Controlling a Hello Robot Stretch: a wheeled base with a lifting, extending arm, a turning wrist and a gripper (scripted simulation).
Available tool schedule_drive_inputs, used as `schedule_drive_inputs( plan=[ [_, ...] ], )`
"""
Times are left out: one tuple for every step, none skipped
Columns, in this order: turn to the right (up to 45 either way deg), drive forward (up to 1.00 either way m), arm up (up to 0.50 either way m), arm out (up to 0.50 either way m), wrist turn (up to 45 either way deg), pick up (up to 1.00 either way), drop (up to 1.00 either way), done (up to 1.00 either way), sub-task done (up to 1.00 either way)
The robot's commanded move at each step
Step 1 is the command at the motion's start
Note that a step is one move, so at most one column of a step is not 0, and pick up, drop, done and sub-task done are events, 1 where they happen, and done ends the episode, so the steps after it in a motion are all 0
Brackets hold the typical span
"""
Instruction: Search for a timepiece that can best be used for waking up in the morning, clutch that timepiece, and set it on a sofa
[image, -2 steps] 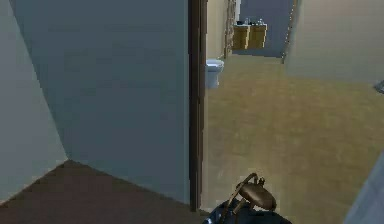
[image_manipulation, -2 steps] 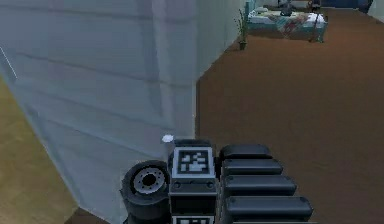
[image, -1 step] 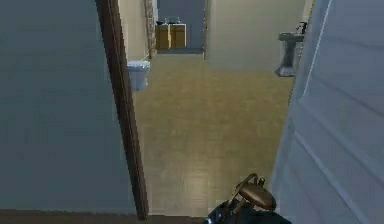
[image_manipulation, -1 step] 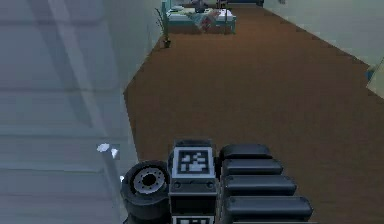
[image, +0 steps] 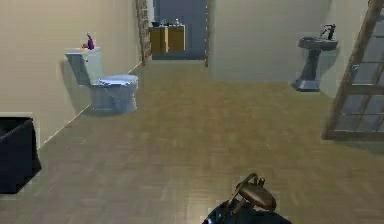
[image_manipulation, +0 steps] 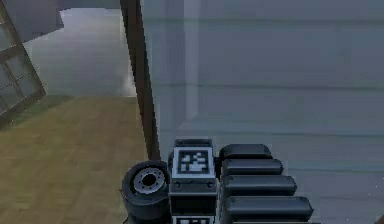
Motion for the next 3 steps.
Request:
schedule_drive_inputs(
  plan=[
    [0.0,1.0,0.0,0.0,0.0,0.0,0.0,0.0,0.0],
    [0.0,1.0,0.0,0.0,0.0,0.0,0.0,0.0,0.0],
    [0.0,1.0,0.0,0.0,0.0,0.0,0.0,0.0,0.0]
  ],
)
